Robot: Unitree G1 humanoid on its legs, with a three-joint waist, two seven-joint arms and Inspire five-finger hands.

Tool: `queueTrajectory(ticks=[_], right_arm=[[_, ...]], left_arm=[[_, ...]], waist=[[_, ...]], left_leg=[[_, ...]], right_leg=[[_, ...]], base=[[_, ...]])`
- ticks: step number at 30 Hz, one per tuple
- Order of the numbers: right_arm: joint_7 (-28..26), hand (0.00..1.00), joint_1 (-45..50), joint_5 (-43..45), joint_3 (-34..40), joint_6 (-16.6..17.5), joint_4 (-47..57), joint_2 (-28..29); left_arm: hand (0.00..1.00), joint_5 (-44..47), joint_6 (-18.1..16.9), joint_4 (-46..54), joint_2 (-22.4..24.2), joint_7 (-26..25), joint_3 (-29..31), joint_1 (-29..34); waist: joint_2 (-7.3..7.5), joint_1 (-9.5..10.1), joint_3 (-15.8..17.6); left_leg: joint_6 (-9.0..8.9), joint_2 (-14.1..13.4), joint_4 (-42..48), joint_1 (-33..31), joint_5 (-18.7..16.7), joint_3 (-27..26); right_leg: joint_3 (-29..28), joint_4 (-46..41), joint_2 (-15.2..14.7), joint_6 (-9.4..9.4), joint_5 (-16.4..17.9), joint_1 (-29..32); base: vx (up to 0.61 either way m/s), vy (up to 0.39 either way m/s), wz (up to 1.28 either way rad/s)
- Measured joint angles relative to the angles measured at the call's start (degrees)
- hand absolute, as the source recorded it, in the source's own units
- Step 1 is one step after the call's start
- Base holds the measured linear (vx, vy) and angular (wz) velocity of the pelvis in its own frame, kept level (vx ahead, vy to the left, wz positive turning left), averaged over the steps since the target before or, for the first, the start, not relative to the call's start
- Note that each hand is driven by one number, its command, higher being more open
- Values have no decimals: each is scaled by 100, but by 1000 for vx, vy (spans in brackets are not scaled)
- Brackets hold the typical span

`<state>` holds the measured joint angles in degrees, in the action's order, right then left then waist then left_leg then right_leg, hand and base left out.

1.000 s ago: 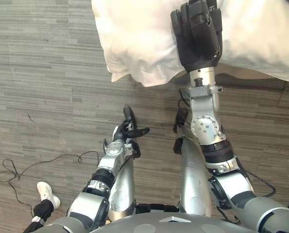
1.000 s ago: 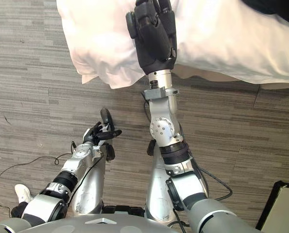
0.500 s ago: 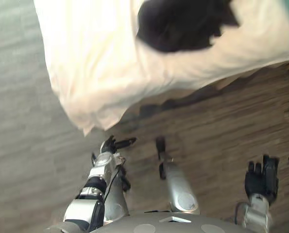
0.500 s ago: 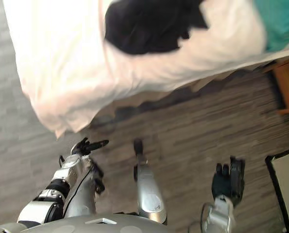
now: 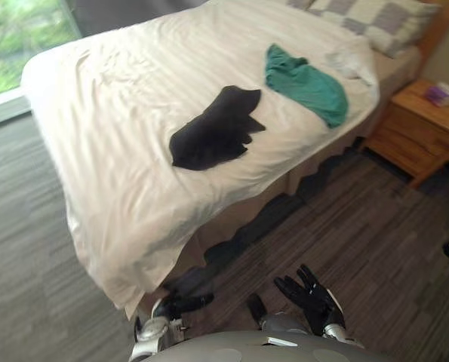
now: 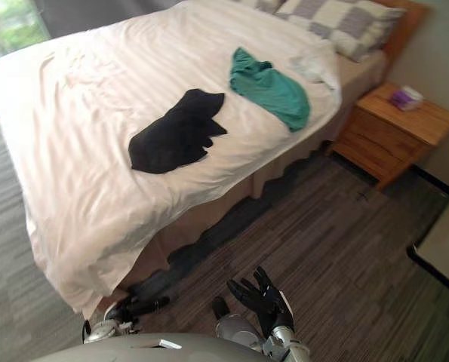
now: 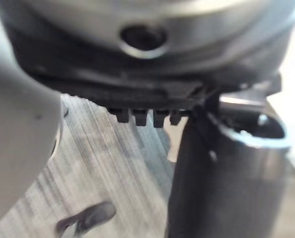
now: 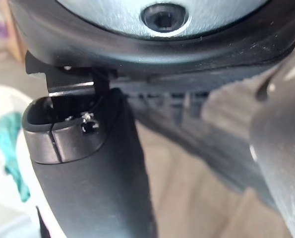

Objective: Tidy up the quilt and then pick up the clothes from the bed and put them into the laundry hamper

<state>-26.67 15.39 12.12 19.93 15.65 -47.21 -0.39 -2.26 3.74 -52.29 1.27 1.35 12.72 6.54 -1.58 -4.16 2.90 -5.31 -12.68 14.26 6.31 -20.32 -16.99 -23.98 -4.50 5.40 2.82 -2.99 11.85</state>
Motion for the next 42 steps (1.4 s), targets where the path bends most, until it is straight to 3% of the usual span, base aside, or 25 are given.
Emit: queueTrajectory(ticks=[1,2,5,7,9,11,12,15,18,20,21,22,23,24,25,26,28,30,31,32,33,36,38,40,42], right_arm=[[68,100,34,36,-46,-2,-16,1],[95,100,163,88,-47,-3,-27,31],[138,100,472,239,40,-5,-105,32],[141,100,607,234,79,-5,-183,48],[186,100,644,251,89,-7,-264,94],[218,100,636,277,92,2,-258,80],[255,100,602,275,73,3,-254,66],[257,100,556,276,28,68,-225,45],[326,100,546,273,-119,121,-133,16],[358,100,518,230,-210,164,-133,-9],[357,100,511,223,-206,174,-132,-38],[363,100,513,226,-210,174,-133,-101],[378,100,530,229,-216,174,-135,-133],[443,100,472,218,-259,172,-171,-190],[487,100,396,210,-250,172,-228,-186],[568,100,252,211,-196,174,-334,-100],[586,100,182,204,-61,197,-359,42],[587,100,180,157,-2,170,-370,94],[587,100,166,153,22,137,-370,97],[595,100,114,111,97,87,-368,118],[612,100,174,95,139,44,-359,135],[609,100,277,-48,121,-123,-375,209],[623,100,239,-60,-16,-172,-374,122],[663,100,138,-63,-78,-299,-399,5],[723,100,116,-57,-45,-323,-436,4]], left_arm=[[100,-61,-18,-41,-52,-20,2,4],[100,-61,-24,-118,-109,-28,-39,-6],[100,-147,23,-255,-133,0,-317,-48],[100,-271,80,-260,-125,-41,-404,-52],[100,-282,238,-278,-109,-63,-408,-69],[100,-287,327,-300,-108,-68,-380,-34],[100,-291,347,-298,-90,-82,-363,-23],[100,-316,303,-269,-16,-80,-274,83],[100,-505,262,-251,8,-114,-200,166],[100,-471,250,-174,67,-156,-114,253],[100,-398,219,-82,116,-203,-124,355],[100,-362,195,-70,131,-236,-138,408],[100,-328,193,-84,134,-242,-149,425],[100,-268,195,-126,155,-263,-165,415],[100,-269,205,-144,157,-261,-168,416],[100,-285,245,-108,137,-249,-181,360],[100,-289,232,-12,-55,-164,-350,284],[100,-287,215,7,2,-200,-410,217],[100,-287,212,-5,4,-192,-423,196],[100,-286,231,-19,75,-179,-453,167],[100,-285,247,-7,174,-155,-531,157],[100,-282,251,5,165,-148,-505,31],[100,-280,243,-6,174,-167,-279,49],[100,-257,126,-7,169,-215,-209,17],[100,-255,91,-6,163,-213,-212,19]], waist=[[-39,-2,-78],[141,-72,-126],[140,-128,-101],[104,-216,-103],[21,-243,-74],[-54,-270,-61],[-95,-260,-42],[-161,-229,-12],[-120,-377,-25],[-80,-379,-51],[-86,-389,-157],[-149,-401,-222],[-176,-417,-260],[-219,-335,-301],[-205,-302,-300],[-90,-251,-298],[183,-231,-276],[221,-236,-269],[195,-227,-269],[78,-232,-262],[0,-242,-301],[98,-226,-262],[132,-199,-234],[96,-72,-95],[83,-71,-61]], left_leg=[[31,-21,-44,29,36,-328],[-17,124,-45,89,45,-521],[-193,189,-180,430,114,-952],[-206,176,-225,573,122,-1121],[-208,84,-104,666,122,-1200],[-195,-14,179,722,126,-1198],[-68,-101,480,713,202,-1177],[-3,-170,771,833,240,-1282],[85,-203,991,929,297,-1342],[171,-215,1069,1097,666,-1651],[219,-229,1026,1211,904,-1886],[274,-310,1065,1240,1120,-1936],[339,-345,1086,1241,1264,-1934],[217,-384,1067,1205,1172,-1782],[81,-290,902,1202,844,-1714],[72,-86,605,1167,403,-1696],[67,201,243,1013,201,-1680],[141,209,21,814,177,-1557],[207,194,-57,755,221,-1554],[225,153,-178,755,329,-1681],[139,141,-157,816,398,-1795],[131,84,591,621,389,-1822],[449,6,1593,256,480,-1327],[458,224,1793,6,51,-315],[437,294,1565,-68,-101,-78]], right_leg=[[75,-105,-29,60,-57,136],[182,-302,-32,77,-142,144],[-95,474,-98,125,-633,-221],[-37,596,-80,38,-674,-292],[502,472,-90,-179,-582,-276],[714,243,-32,-219,-501,-267],[845,-185,41,-359,-198,-136],[1838,-1391,-159,-700,462,326],[1937,-2155,-131,-646,926,579],[2470,-2551,-404,-1099,1330,654],[2896,-2624,-614,-1067,1418,653],[2966,-2581,-526,-966,1435,634],[2838,-2467,-385,-799,1365,606],[2381,-1959,-22,-726,1056,442],[2223,-1647,100,-789,883,311],[1919,-997,225,-845,527,-72],[1518,-310,303,-811,182,-568],[1144,54,513,-757,58,-908],[1034,139,573,-760,87,-976],[1239,106,564,-894,292,-965],[1808,-123,431,-931,444,-861],[1568,-328,432,-828,465,-818],[1166,-478,467,-851,477,-843],[532,-512,495,-843,475,-936],[230,-442,466,-802,448,-1057]], base=[[-38,152,-104],[21,129,-96],[49,123,-73],[104,62,-47],[111,-17,-42],[134,-100,-42],[103,-115,-32],[60,-107,-37],[138,-181,-31],[212,-128,-64],[269,-73,-92],[284,-89,-90],[308,-147,-131],[314,-134,-129],[362,-132,-169],[265,-85,-120],[234,-94,-117],[108,-12,-101],[49,54,-92],[35,103,-77],[38,107,-66],[73,37,-52],[133,9,-109],[95,75,-133],[70,123,-96]])
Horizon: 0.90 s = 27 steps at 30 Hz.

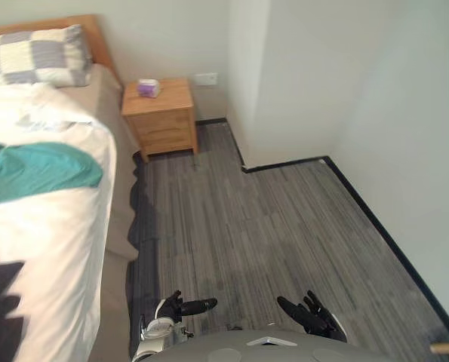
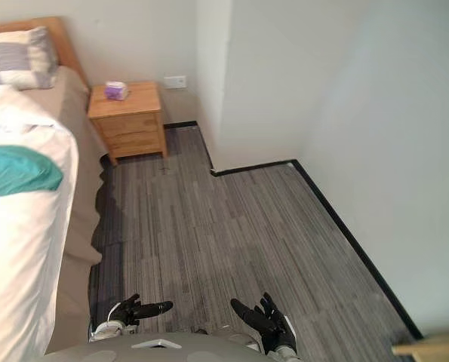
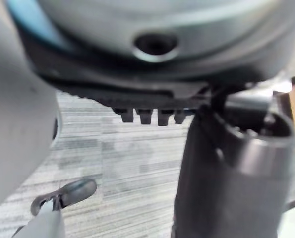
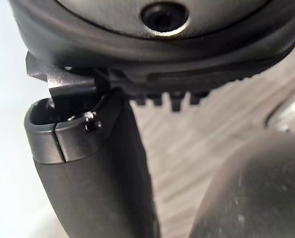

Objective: Tidy up the quilt and then pick up the clothes from the bed and put them into the laundry hamper

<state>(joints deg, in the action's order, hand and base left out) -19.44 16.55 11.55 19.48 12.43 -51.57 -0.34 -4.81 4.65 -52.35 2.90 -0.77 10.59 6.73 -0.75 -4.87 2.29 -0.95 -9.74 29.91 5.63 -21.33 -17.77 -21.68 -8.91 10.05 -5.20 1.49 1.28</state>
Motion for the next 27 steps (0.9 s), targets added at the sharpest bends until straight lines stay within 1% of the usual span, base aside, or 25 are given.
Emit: queueTrajectory(ticks=[1,2,3,4,10,12,15,17,18,19,20,21,22,23,24,25,26,27], right_arm=[[5,100,-9,-6,7,-3,-11,1],[3,100,-17,-8,5,-2,-26,2],[-2,100,-18,-4,9,-1,-28,-1],[-419,100,-4,63,-205,59,-238,-214],[-417,100,-1,71,-204,59,-238,-213],[-389,100,10,131,-203,59,-238,-212],[-270,100,62,367,-138,59,-227,-146],[-211,100,64,468,-82,59,-228,-109],[-173,100,52,466,-38,60,-226,-85],[-147,100,28,463,6,60,-208,-61],[-136,100,26,465,53,60,-206,-34],[-128,100,10,467,118,60,-207,42],[-156,100,16,488,121,60,-198,49],[-186,100,18,554,95,58,-185,3],[-190,100,31,631,51,58,-156,-34],[-190,100,10,747,27,58,-130,-76],[-191,100,-12,766,9,58,-104,-92],[-193,100,-55,797,2,58,1,-86]], left_arm=[[100,1,-54,0,-9,6,-2,7],[100,2,-104,4,-47,10,-2,10],[100,2,-114,3,-37,21,-12,7],[100,26,418,-232,-298,129,-172,-92],[100,50,408,-232,-303,138,-174,-85],[100,250,339,-232,-334,159,-172,-58],[100,693,90,-230,-379,239,-152,18],[100,952,-94,-229,-388,269,-39,66],[100,1124,-228,-221,-391,266,61,102],[100,1247,-397,-197,-389,268,182,136],[100,1319,-492,-189,-384,264,247,149],[100,1354,-723,-153,-398,235,381,175],[100,1420,-871,-36,-380,142,463,214],[100,1443,-914,27,-358,105,496,216],[100,1581,-949,103,-333,81,511,295],[100,1585,-943,109,-328,60,504,314],[100,1581,-928,112,-311,59,495,318],[100,1577,-897,115,-281,59,484,296]], waist=[[6,7,3],[7,11,0],[-7,10,2],[-76,316,41],[-35,316,63],[-32,315,62],[-41,314,44],[-35,317,67],[-9,331,95],[-7,348,163],[38,343,195],[115,327,302],[125,337,383],[70,348,420],[9,360,485],[-65,400,464],[-83,429,451],[-86,468,460]], left_leg=[[-11,12,-222,-67,-34,130],[10,1,-585,-134,4,241],[55,-28,-904,-136,177,263],[-410,222,-2324,270,1217,171],[-409,212,-2318,248,1218,173],[-408,216,-2314,206,1217,185],[-379,239,-2303,27,1236,277],[-371,235,-2202,-60,1221,391],[-376,210,-2011,-151,1131,499],[-385,185,-1670,-304,1003,623],[-385,177,-1387,-414,931,659],[-379,151,-496,-813,859,698],[-337,31,610,-1326,896,695],[-306,-71,1068,-1531,932,694],[-294,-209,1663,-1802,1045,687],[-293,-224,1863,-1874,1103,668],[-296,-205,1860,-1872,1103,645],[-303,-149,1737,-1827,1097,535]], right_leg=[[-204,30,-19,30,-2,-46],[-330,92,-40,39,71,-65],[-262,83,-61,3,163,-53],[1197,819,-809,582,-280,-230],[1204,808,-818,583,-279,-221],[1223,804,-831,586,-276,-190],[1376,778,-886,576,-258,-73],[1515,582,-909,558,-119,-3],[1639,278,-919,557,78,90],[1786,-119,-953,548,352,193],[1900,-319,-992,568,544,266],[2144,-703,-1125,527,857,317],[2349,-966,-1195,519,1051,287],[2448,-1062,-1190,517,1129,246],[2584,-1224,-1189,524,1281,178],[2644,-1306,-1229,544,1372,134],[2652,-1320,-1254,554,1384,131],[2669,-1323,-1332,626,1357,141]], base=[[39,184,-95],[-8,168,-72],[-27,106,-36],[-10,37,-9],[0,0,0],[0,0,5],[6,2,22],[13,4,39],[7,-13,54],[6,-23,66],[-48,-23,93],[-61,-52,107],[-54,-50,103],[13,-34,85],[57,28,62],[72,50,48],[92,58,23],[89,52,19]])
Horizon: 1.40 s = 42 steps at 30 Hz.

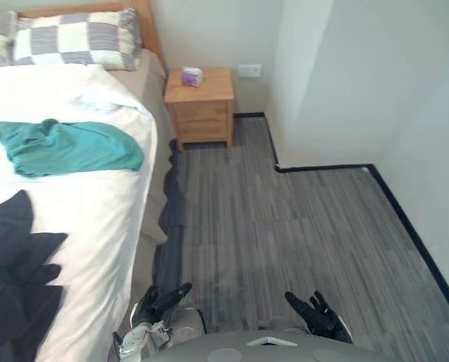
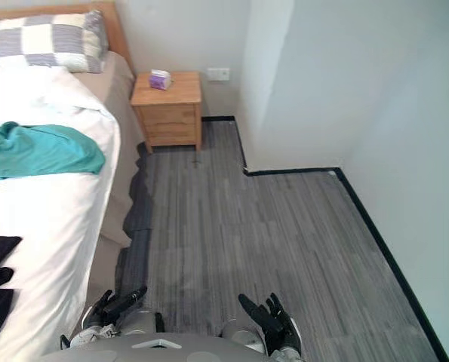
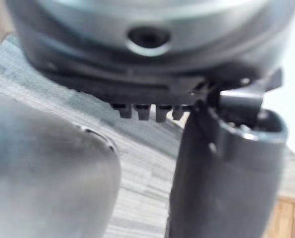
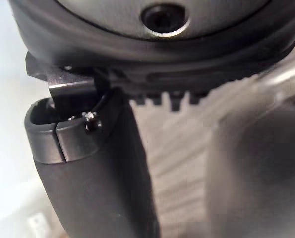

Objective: Tidy up the quilt and then pick up the clothes from the bed and put them into the laundry hamper

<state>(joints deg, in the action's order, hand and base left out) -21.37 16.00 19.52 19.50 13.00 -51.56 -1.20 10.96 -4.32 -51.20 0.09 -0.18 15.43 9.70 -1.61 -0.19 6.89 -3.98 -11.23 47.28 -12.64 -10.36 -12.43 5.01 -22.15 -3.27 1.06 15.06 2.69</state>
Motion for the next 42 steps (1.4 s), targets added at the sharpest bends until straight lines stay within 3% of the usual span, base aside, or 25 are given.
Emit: queueTrajectory(ticks=[3,5,6,7,9,10,12,13,15,18,19,20,22,23,25,27,28,29,31,32,34,35,36,38,42], right_arm=[[-27,100,-114,4,4,6,177,164],[-36,100,-112,-2,-15,21,199,179],[-51,100,-111,5,-81,45,158,179],[-53,100,-114,6,-95,92,153,150],[-59,100,-114,10,-95,348,122,106],[-58,100,-120,2,-100,415,101,152],[-56,100,-42,-22,-199,460,46,314],[-98,100,-21,-118,-210,532,43,319],[-131,100,89,-118,-113,644,10,323],[-186,100,176,-123,138,782,-170,332],[-221,100,330,-115,202,898,-271,361],[-235,100,344,-112,214,945,-270,366],[-231,100,415,-105,268,1017,-271,371],[-228,100,418,-105,262,1022,-269,369],[-213,100,309,-100,108,1022,-243,342],[-179,100,297,-89,4,1020,-162,322],[-131,100,306,-52,-24,1019,-149,329],[-112,100,295,-9,-45,1014,-149,317],[-22,100,258,134,-243,1024,-96,156],[81,100,206,230,-302,1012,1,92],[212,100,190,235,-303,898,65,84],[320,100,191,321,-301,841,100,85],[357,100,190,369,-296,827,107,79],[565,100,197,369,-303,778,108,54],[649,100,200,308,-329,805,51,79]], left_arm=[[100,-36,127,-19,4,15,-110,-71],[100,-12,156,22,7,82,24,-94],[100,-24,97,5,5,88,144,-82],[100,-36,64,5,14,77,142,-67],[100,-31,-4,2,35,63,149,-21],[100,13,-29,-14,20,59,181,-35],[100,1,-50,-109,-207,27,179,-24],[100,-16,-54,-156,-291,7,126,-34],[100,-13,-80,-225,-339,0,76,-48],[100,-8,-95,-346,-303,-9,32,-130],[100,-7,-95,-371,-259,76,-49,-135],[100,-7,-95,-385,-230,113,-86,-168],[100,7,-68,-433,-188,254,-155,-298],[100,12,-57,-434,-170,252,-153,-334],[100,8,2,-443,-31,251,-167,-465],[100,8,129,-441,2,257,-243,-470],[100,-5,209,-451,-3,236,-240,-456],[100,-16,219,-482,12,215,-240,-403],[100,-83,270,-489,59,210,-294,-385],[100,-206,344,-458,71,213,-337,-385],[100,-237,394,-440,41,206,-326,-364],[100,-234,422,-431,9,213,-302,-338],[100,-231,405,-426,8,215,-268,-326],[100,-237,220,-211,13,240,-105,-215],[100,-250,19,-29,13,398,-146,-218]], waist=[[94,-24,35],[138,-7,180],[200,29,180],[203,42,178],[58,158,131],[72,232,109],[368,269,-48],[503,119,-56],[520,-1,-49],[431,-58,19],[406,-196,31],[399,-202,34],[327,-230,24],[318,-250,22],[207,-315,83],[153,-339,118],[149,-384,119],[112,-432,120],[18,-469,110],[-66,-469,152],[-95,-483,148],[-142,-491,172],[-175,-487,194],[-209,-448,230],[-136,-264,253]], left_leg=[[-29,190,-845,299,-140,-455],[150,142,-428,129,38,-580],[172,262,-629,47,-341,-558],[249,321,-904,30,-377,-539],[305,352,-1625,-74,-408,-455],[572,322,-1669,-53,-496,-526],[588,576,-1954,139,-710,-939],[605,742,-2169,363,-717,-979],[666,870,-2353,641,-758,-986],[747,889,-2604,1138,-802,-968],[760,960,-3021,1566,-771,-773],[760,980,-3146,1688,-753,-719],[682,1010,-3572,2036,-699,-454],[669,1008,-3653,2088,-694,-369],[524,956,-3867,2326,-764,-40],[314,928,-3875,2575,-887,134],[182,891,-3860,2805,-1013,291],[126,815,-3830,2913,-1046,390],[64,593,-3417,2879,-991,608],[72,454,-2819,2690,-867,722],[172,350,-1881,2332,-597,848],[168,215,-616,1797,41,925],[151,105,-111,1568,268,949],[41,-229,1394,724,-26,1043],[51,105,1117,-360,-559,854]], right_leg=[[129,146,-199,75,-129,5],[199,598,-197,65,-268,-352],[181,809,-271,40,-255,-517],[146,816,-292,59,-244,-512],[-131,632,-196,184,-131,-275],[-362,438,-167,246,-36,-148],[-855,-1082,-362,585,115,428],[-1064,-2596,-372,825,-187,933],[-1118,-4172,-357,791,-734,1384],[-993,-4836,-251,798,-754,1673],[-735,-4523,-151,667,-643,1826],[-626,-4265,-153,594,-596,1852],[-79,-2511,-93,325,-420,1861],[-3,-2029,-44,298,-410,1868],[5,-504,149,196,-594,1981],[-166,213,187,116,-960,2038],[-254,93,189,19,-1358,2005],[-217,-149,225,-71,-1421,1999],[-17,-713,289,-233,-985,2045],[77,-996,368,-340,-775,2035],[92,-1075,463,-449,-452,1898],[62,-933,625,-581,-99,1579],[17,-833,724,-634,-35,1417],[-76,-311,1058,-763,56,697],[-255,457,1022,-853,128,-311]], base=[[88,37,32],[87,53,29],[80,93,5],[59,165,-22],[62,224,-71],[193,304,-119],[271,264,-81],[249,124,-10],[323,153,-1],[307,109,11],[386,63,48],[407,34,74],[399,-10,67],[378,-62,71],[400,-131,74],[463,-241,68],[501,-310,73],[516,-365,62],[543,-430,28],[556,-450,6],[442,-340,-5],[353,-242,-12],[499,-332,-19],[437,-272,-20],[407,-127,-16]])
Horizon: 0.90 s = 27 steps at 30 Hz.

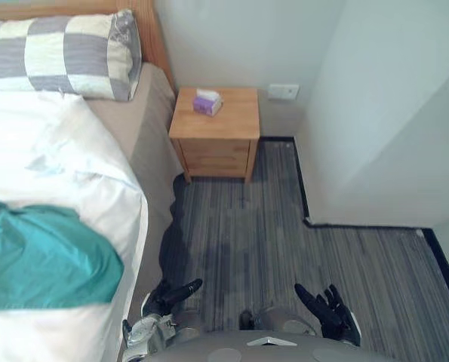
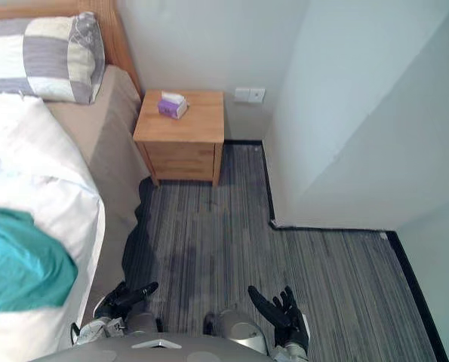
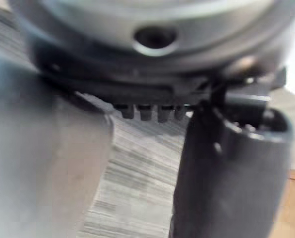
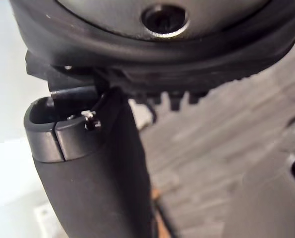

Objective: Tidy up the quilt and then pick up the clothes from the bed and put them into the laundry hamper

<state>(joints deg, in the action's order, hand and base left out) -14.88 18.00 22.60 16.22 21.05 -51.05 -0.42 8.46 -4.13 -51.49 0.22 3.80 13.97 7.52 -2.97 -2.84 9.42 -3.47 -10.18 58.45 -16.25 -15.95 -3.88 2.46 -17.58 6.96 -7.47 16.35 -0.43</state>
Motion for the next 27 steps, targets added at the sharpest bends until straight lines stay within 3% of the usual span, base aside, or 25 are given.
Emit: queueTrajectory(ticks=[2,3,4,5,6,7,8,10,12,13,14,17,19,20,21,22,23,24,26,27], right_arm=[[-6,100,-35,-122,5,69,-37,8],[-81,100,-40,-222,-14,76,-55,0],[-303,100,-49,-218,-104,76,-39,-32],[-407,100,-74,-213,-128,58,-34,-40],[-548,100,-109,-214,-121,-67,29,-47],[-536,100,-139,-215,-111,-238,46,7],[-476,100,-236,-214,-108,-375,-7,91],[-413,100,-537,-371,-113,-538,96,251],[-369,100,-591,-429,-208,-595,246,266],[-326,100,-585,-434,-223,-619,254,266],[-316,100,-539,-441,-226,-669,309,227],[-193,100,-468,-431,-215,-677,346,265],[-151,100,-421,-390,-199,-690,309,249],[-117,100,-424,-364,-219,-691,244,248],[-106,100,-415,-364,-231,-695,191,248],[-98,100,-412,-363,-293,-701,82,277],[-122,100,-548,-335,-346,-775,-66,148],[-124,100,-608,-339,-361,-795,-80,96],[-132,100,-728,-346,-520,-890,-115,-55],[-136,100,-785,-344,-573,-979,-172,-124]], left_arm=[[100,6,-101,51,21,21,0,-22],[100,15,-108,85,-40,25,-10,-30],[100,14,-80,69,-77,-27,-4,-23],[100,14,-70,61,-84,-66,-4,-24],[100,9,-36,48,-68,-72,-45,-25],[100,-3,-5,35,-88,-43,-89,38],[100,-6,44,10,-237,16,-111,-12],[100,-56,74,31,-277,-3,-118,-29],[100,-83,208,-6,-264,-34,-135,-30],[100,-52,238,-87,-224,-67,-166,-23],[100,10,306,-118,-214,-69,-259,-18],[100,8,350,-208,-261,-52,-291,-21],[100,7,452,-209,-271,-52,-298,-33],[100,-20,479,-212,-274,-51,-285,-40],[100,-20,499,-210,-276,-55,-256,-37],[100,-26,535,-208,-313,-59,-172,-31],[100,-22,548,-274,-191,-136,-76,16],[100,-18,548,-275,-114,-176,-11,18],[100,-44,532,-285,-3,-247,55,32],[100,-95,495,-290,40,-301,57,35]], waist=[[94,113,47],[184,133,58],[226,119,42],[241,124,33],[231,187,-16],[294,310,-224],[491,301,-320],[681,363,-406],[646,333,-387],[536,315,-339],[416,266,-350],[430,175,-353],[437,84,-351],[460,64,-355],[500,90,-373],[669,152,-438],[505,257,-481],[417,290,-485],[310,275,-456],[270,287,-459]], left_leg=[[-49,104,-690,-375,-105,-746],[-44,71,-1132,-462,-82,-1569],[159,51,-1599,-463,27,-2430],[308,69,-1828,-428,100,-2801],[887,266,-2520,-280,346,-3255],[1839,508,-3071,-122,414,-3390],[1779,687,-3118,-27,391,-3367],[1720,1089,-3643,432,272,-2919],[1582,1317,-3896,982,200,-2422],[1522,1393,-4103,1408,170,-2059],[1442,1420,-4253,1695,132,-1640],[1276,1450,-4359,2053,43,-638],[1079,1441,-4337,2191,-46,337],[891,1443,-4241,2254,-149,788],[783,1451,-4207,2282,-209,960],[581,1490,-4134,2324,-336,1123],[396,1230,-4041,2337,-424,1225],[276,1106,-4052,2325,-430,1195],[26,864,-4226,2326,-341,1038],[-101,735,-4348,2312,-261,720]], right_leg=[[52,322,-202,75,53,-474],[195,532,-346,209,127,-789],[514,760,-440,380,223,-1147],[668,876,-468,467,270,-1330],[795,864,-438,640,302,-1633],[801,499,-380,836,420,-1661],[811,174,-567,918,490,-1597],[553,-2554,-796,1639,-183,-471],[455,-4162,-974,1692,-211,262],[455,-4473,-1086,1618,-163,577],[335,-4375,-1121,1582,-142,900],[-180,-3569,-1063,1404,-41,1418],[-958,-2369,-896,1294,-16,1493],[-1401,-1464,-874,1302,-161,1369],[-1588,-902,-899,1262,-524,1248],[-1775,-333,-1015,1466,-1146,1128],[-1575,-161,-978,1472,-924,821],[-1435,-72,-939,1440,-944,747],[-980,91,-932,1349,-895,526],[-732,84,-949,1277,-855,440]], base=[[459,-15,-4],[488,-3,15],[521,-3,26],[596,1,44],[653,10,51],[812,3,70],[805,30,79],[584,57,94],[660,2,130],[802,-61,185],[548,-82,165],[467,-185,186],[472,-344,235],[397,-349,233],[297,-302,187],[326,-430,158],[296,-419,135],[269,-401,119],[143,-303,105],[128,-356,129]])
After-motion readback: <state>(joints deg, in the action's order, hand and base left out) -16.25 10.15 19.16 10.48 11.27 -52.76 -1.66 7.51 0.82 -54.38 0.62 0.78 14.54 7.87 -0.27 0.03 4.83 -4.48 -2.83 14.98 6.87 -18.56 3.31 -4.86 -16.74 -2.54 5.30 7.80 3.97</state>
